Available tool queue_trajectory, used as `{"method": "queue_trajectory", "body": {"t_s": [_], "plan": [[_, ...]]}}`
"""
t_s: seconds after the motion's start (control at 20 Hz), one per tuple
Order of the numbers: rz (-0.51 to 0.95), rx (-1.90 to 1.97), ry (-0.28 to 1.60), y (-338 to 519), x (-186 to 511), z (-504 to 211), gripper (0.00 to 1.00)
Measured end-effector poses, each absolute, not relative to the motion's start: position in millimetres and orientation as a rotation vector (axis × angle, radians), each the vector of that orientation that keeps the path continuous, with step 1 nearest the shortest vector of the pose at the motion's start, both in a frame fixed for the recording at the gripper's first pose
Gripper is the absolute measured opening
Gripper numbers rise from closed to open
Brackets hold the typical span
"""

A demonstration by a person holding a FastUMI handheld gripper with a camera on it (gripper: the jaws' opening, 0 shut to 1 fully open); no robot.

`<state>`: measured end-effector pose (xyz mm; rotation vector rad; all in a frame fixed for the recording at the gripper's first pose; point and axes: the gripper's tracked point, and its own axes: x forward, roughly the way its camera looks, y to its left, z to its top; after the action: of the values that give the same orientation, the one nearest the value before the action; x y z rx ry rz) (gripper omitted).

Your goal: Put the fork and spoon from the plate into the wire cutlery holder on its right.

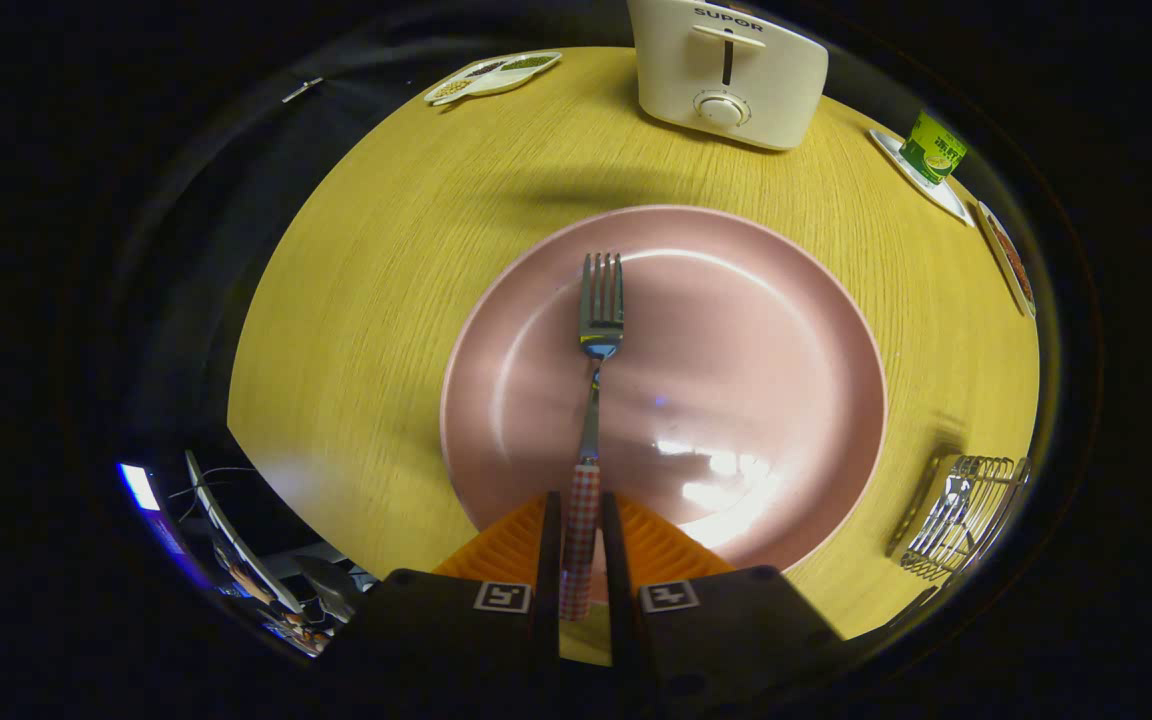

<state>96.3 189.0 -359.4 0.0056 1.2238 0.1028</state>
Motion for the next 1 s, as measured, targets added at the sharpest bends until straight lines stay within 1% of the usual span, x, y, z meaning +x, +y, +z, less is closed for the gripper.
{"method": "queue_trajectory", "body": {"t_s": [0.05, 0.15, 0.3, 0.5, 0.8, 1.0], "plan": [[0.085, -0.001, 1.225, 182.8, 96.4, -360.8, 0.17], [0.098, 0.018, 1.222, 181.7, 94.9, -358.4, 0.15], [0.196, 0.051, 1.220, 184.6, 85.7, -343.3, 0.10], [0.270, 0.069, 1.198, 163.5, 59.3, -299.8, 0.10], [0.297, -0.001, 1.162, 96.9, 7.8, -225.3, 0.10], [0.287, -0.063, 1.230, 41.3, -23.5, -197.8, 0.10]]}}
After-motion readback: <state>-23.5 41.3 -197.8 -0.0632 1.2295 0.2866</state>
